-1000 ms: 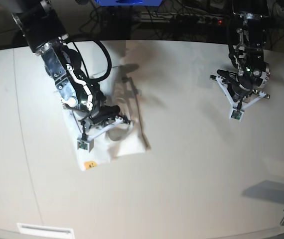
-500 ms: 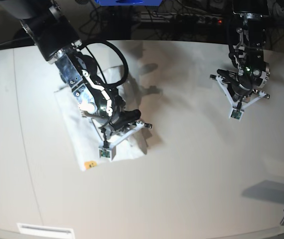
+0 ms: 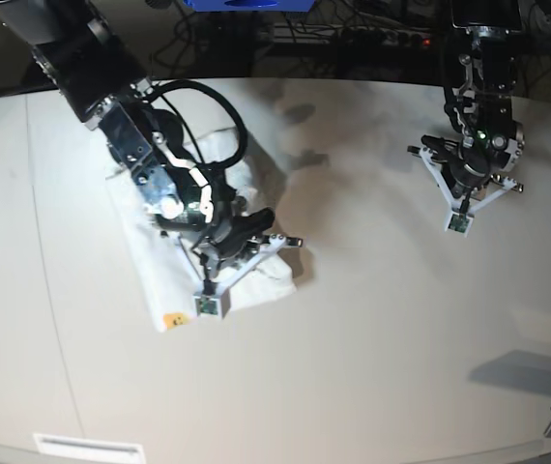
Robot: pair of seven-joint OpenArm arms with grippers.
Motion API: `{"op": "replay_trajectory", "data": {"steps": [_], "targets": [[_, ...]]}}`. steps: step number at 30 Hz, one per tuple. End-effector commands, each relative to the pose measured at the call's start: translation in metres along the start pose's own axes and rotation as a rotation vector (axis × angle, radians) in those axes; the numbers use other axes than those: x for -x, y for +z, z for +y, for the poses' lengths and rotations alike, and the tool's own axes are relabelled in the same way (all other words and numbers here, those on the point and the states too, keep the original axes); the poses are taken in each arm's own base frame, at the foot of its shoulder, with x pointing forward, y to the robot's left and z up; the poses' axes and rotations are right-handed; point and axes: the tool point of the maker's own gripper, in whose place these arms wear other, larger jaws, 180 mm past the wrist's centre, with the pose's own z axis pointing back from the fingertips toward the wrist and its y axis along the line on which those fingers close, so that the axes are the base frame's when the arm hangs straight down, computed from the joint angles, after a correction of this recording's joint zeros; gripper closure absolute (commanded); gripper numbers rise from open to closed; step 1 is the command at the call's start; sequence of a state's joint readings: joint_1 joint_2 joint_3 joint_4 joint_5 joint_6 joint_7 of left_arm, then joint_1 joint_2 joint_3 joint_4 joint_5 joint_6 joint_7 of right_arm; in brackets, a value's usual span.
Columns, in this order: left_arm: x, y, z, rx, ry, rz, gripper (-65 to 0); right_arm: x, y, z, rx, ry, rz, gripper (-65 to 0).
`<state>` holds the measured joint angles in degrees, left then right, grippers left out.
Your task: Fold the T-shirt properly
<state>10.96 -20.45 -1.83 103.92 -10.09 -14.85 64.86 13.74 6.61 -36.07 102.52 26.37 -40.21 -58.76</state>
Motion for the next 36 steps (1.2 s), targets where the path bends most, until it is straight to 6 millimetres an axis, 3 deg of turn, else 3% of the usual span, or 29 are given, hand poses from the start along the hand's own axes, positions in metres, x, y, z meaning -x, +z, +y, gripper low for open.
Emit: {"op": "replay_trajectory", "data": {"steps": [1,3,6,12,23,27,31,36], "targets": [[-0.011,0.004,0.01,-0.029,-0.005,-0.035,0.0,-0.009,0.01,0.004,-0.023,-0.009,-0.035,-0.3],[-0.011,0.004,0.01,-0.029,-0.005,-0.035,0.0,-0.006,0.02,-0.009,-0.016,-0.053,-0.034,-0.3],[-0.011,0.004,0.01,-0.029,-0.005,-0.037,0.0,0.015,0.023,-0.028,0.016,-0.088,-0.001,-0.3],[-0.012,0.004,0.009,-0.027,-0.002,-0.037,0.0,0.045,0.021,-0.037,0.042,-0.107,0.014,-0.3],[-0.012,0.004,0.01,-0.028,-0.004,-0.04,0.0,0.11,0.023,-0.018,0.01,-0.066,0.102,-0.3],[-0.015,0.004,0.009,-0.027,-0.005,-0.062,0.0,0.136,0.017,-0.019,0.029,-0.038,0.138,-0.3],[-0.016,0.005,0.008,-0.023,-0.004,-0.067,0.0,0.13,0.017,-0.018,0.023,-0.037,0.121,-0.3],[-0.031,0.016,0.005,-0.022,-0.014,-0.122,0.0,0.116,0.045,0.004,-0.071,-0.039,0.134,-0.3]]}}
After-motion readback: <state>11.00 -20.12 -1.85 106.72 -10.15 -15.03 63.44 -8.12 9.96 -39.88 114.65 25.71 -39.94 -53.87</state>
